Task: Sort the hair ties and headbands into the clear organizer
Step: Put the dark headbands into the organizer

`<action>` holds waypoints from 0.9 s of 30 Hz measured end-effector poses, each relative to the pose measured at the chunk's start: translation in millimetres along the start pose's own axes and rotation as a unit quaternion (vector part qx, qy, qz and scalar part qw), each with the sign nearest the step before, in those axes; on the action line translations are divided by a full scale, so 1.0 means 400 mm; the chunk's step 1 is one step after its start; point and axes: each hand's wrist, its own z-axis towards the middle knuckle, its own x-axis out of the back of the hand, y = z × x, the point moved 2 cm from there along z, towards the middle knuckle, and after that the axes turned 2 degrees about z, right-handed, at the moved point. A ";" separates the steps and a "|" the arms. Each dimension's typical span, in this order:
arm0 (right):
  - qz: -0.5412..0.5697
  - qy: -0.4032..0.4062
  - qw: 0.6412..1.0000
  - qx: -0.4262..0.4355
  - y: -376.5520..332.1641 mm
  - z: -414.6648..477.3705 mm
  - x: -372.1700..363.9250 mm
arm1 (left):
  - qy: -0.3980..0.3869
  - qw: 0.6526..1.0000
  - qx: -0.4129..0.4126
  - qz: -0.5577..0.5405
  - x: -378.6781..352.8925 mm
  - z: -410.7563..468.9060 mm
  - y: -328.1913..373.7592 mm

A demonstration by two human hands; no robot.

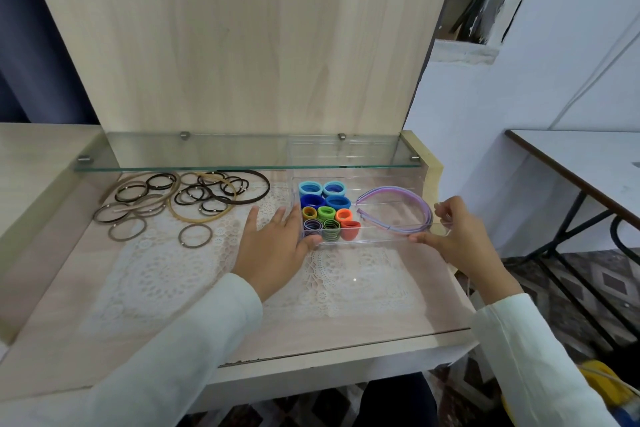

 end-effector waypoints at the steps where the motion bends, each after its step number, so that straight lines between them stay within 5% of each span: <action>1: -0.001 -0.003 1.000 0.000 -0.002 0.004 0.000 | 0.000 1.000 0.002 0.001 0.002 0.002 -0.002; 17: -0.025 -0.005 1.000 0.016 -0.010 0.065 -0.015 | 0.000 0.997 0.023 -0.079 -0.015 0.052 -0.021; 27: -0.002 0.106 0.994 0.040 -0.015 0.103 -0.067 | 0.101 0.975 0.084 -0.177 -0.019 0.098 -0.028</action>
